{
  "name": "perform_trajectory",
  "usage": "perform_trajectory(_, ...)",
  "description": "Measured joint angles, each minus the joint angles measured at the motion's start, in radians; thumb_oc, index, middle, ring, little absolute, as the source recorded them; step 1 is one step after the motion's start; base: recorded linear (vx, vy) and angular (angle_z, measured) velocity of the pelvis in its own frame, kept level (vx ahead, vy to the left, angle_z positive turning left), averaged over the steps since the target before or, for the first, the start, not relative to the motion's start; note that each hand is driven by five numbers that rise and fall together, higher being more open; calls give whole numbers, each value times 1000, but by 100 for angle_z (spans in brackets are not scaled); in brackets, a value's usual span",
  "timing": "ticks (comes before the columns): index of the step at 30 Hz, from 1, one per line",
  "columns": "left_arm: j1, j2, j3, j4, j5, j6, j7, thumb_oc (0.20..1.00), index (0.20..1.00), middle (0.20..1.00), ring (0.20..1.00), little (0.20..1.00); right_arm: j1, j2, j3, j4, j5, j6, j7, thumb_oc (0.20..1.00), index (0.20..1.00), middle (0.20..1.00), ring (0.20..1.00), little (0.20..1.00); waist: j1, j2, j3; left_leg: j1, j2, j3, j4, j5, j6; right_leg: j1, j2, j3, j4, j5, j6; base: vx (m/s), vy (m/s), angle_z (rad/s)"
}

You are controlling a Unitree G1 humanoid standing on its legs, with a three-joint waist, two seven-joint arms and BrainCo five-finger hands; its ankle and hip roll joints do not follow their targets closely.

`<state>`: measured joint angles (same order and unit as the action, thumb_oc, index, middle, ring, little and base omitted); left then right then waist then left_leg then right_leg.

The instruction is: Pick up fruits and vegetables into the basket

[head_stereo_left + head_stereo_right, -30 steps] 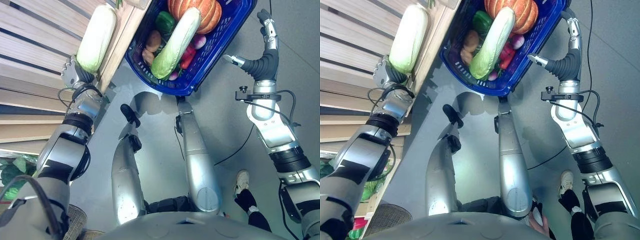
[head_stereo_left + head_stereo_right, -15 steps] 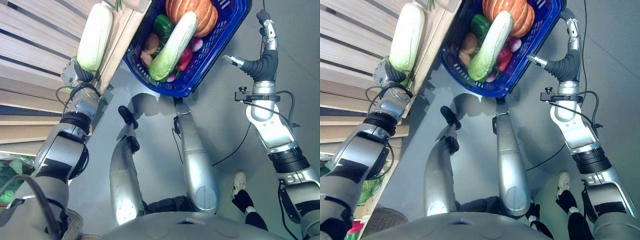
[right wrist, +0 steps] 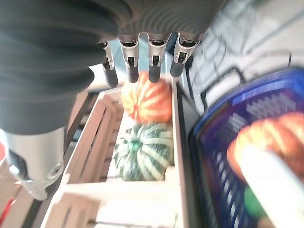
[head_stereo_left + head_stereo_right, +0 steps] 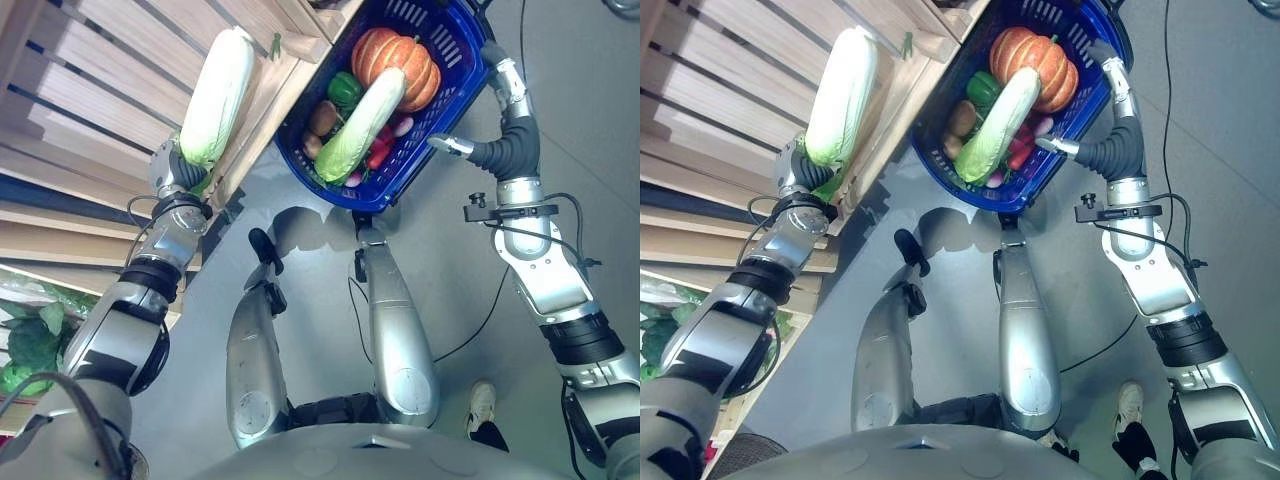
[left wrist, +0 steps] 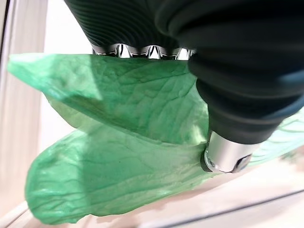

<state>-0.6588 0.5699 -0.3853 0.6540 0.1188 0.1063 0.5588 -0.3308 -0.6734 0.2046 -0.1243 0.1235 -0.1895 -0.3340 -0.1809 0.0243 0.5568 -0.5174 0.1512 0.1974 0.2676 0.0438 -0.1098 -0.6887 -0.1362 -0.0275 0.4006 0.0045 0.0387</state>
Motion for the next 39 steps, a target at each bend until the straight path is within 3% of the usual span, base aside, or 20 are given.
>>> perform_trajectory(6,81,4,52,-143,0,-69,10,200,200,200,200,200,7,58,0,-21,132,-29,89,1000,1000,1000,1000,1000,45,-1,0,83,-4,-13,-29,5,-2,94,-6,-28,-25,-1,0,-14,-25,9)
perform_trajectory(12,112,6,78,-206,1,-138,45,200,200,200,200,200,-6,179,16,-35,375,-33,224,1000,1000,1000,1000,1000,73,-2,1,137,-9,-37,-34,6,0,173,-10,-54,-43,-2,2,-8,-15,12)
perform_trajectory(19,130,5,92,-288,42,-221,68,200,200,200,200,200,-17,239,47,-35,581,-31,286,1000,1000,1000,1000,1000,103,-4,2,211,-12,-52,-58,8,3,262,-19,-73,-75,-7,12,40,-11,8)
perform_trajectory(22,133,3,107,-331,81,-274,82,200,200,200,200,200,-25,334,48,-25,744,-21,314,1000,1000,1000,1000,1000,114,-6,0,249,-14,-55,-82,15,5,308,-25,-92,-96,-5,17,42,-14,9)
perform_trajectory(26,136,2,114,-402,129,-330,87,200,200,200,200,200,-37,385,50,-19,946,-13,369,1000,1000,1000,1000,1000,136,-12,-4,271,-16,-64,-84,11,6,342,-28,-103,-107,-3,16,66,-20,8)
perform_trajectory(32,144,6,118,-422,179,-349,86,200,200,200,200,200,-49,392,55,-13,1047,-8,388,1000,1000,1000,1000,1000,163,-24,-13,303,-16,-70,-85,9,6,389,-29,-120,-122,-4,17,46,-10,7)
perform_trajectory(35,153,32,118,-445,200,-349,84,200,200,200,200,200,-58,403,57,-7,1074,-7,388,1000,1000,1000,1000,1000,167,-57,-33,305,-15,-69,-85,9,7,393,-30,-119,-124,-4,17,40,-5,1)
perform_trajectory(39,178,33,115,-477,238,-350,70,200,200,200,200,200,-56,415,71,10,1075,-15,382,1000,1000,1000,1000,1000,172,-70,-81,315,-17,-72,-94,7,9,409,-32,-123,-141,-2,20,40,-3,4)
